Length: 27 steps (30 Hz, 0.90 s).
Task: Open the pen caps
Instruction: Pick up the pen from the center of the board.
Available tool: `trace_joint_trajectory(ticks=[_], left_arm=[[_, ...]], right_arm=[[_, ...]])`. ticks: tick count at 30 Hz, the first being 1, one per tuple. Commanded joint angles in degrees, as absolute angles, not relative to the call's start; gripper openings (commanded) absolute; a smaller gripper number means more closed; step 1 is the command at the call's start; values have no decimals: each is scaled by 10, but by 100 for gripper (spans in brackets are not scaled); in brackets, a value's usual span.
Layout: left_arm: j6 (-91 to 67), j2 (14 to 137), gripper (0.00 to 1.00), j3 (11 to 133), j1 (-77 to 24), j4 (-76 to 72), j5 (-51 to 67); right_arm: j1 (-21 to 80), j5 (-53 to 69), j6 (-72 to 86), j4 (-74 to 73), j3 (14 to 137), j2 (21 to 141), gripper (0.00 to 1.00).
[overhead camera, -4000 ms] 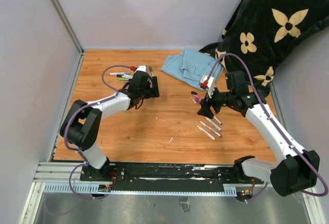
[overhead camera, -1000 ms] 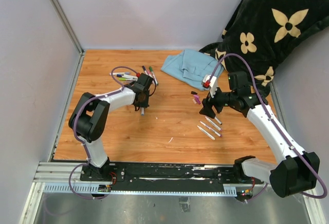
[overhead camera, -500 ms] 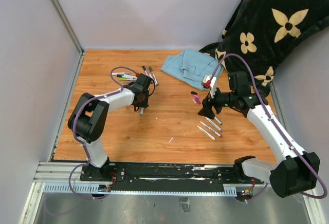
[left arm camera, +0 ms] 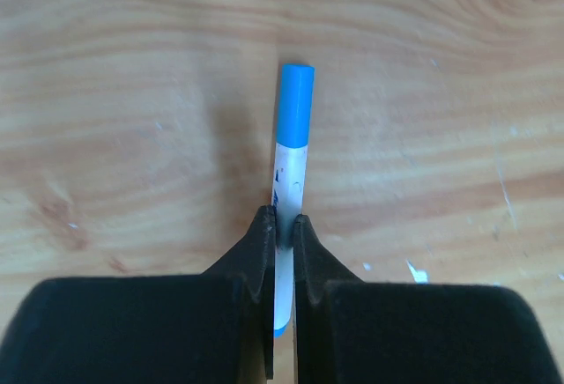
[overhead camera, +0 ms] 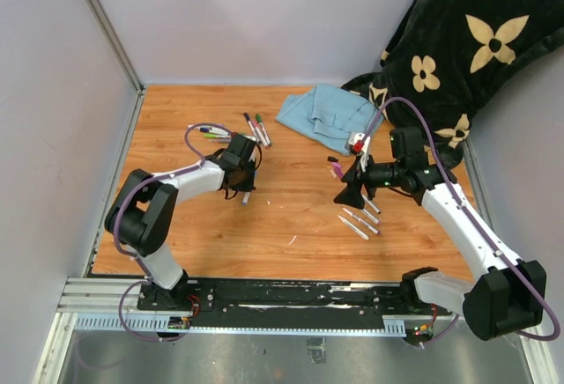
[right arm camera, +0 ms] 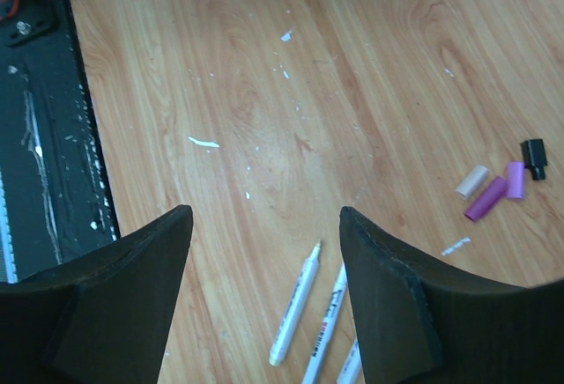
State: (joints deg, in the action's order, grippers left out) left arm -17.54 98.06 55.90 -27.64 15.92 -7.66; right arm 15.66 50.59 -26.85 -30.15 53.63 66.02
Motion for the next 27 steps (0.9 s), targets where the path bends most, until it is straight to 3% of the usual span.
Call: trace_joint_trajectory(ticks=[1,10,18,22,27], left_arm=[[-207,910,0,508,-298,90,-25],[-341,782,0,360,-375,-208,48],[-419,772,0,311,-475,-449,-18],[-427,789,0,315,-504,-505,-55],[-394,811,1,343,-506,-414,-85]], right_arm=[[150,583,-206,-232,506,636,68],[149,644,-62,-47,425,636,69],[150,658,47,32,411,682,68],[152,642,101,89,389,683,67],[144,562,19,-18,427,683,67]])
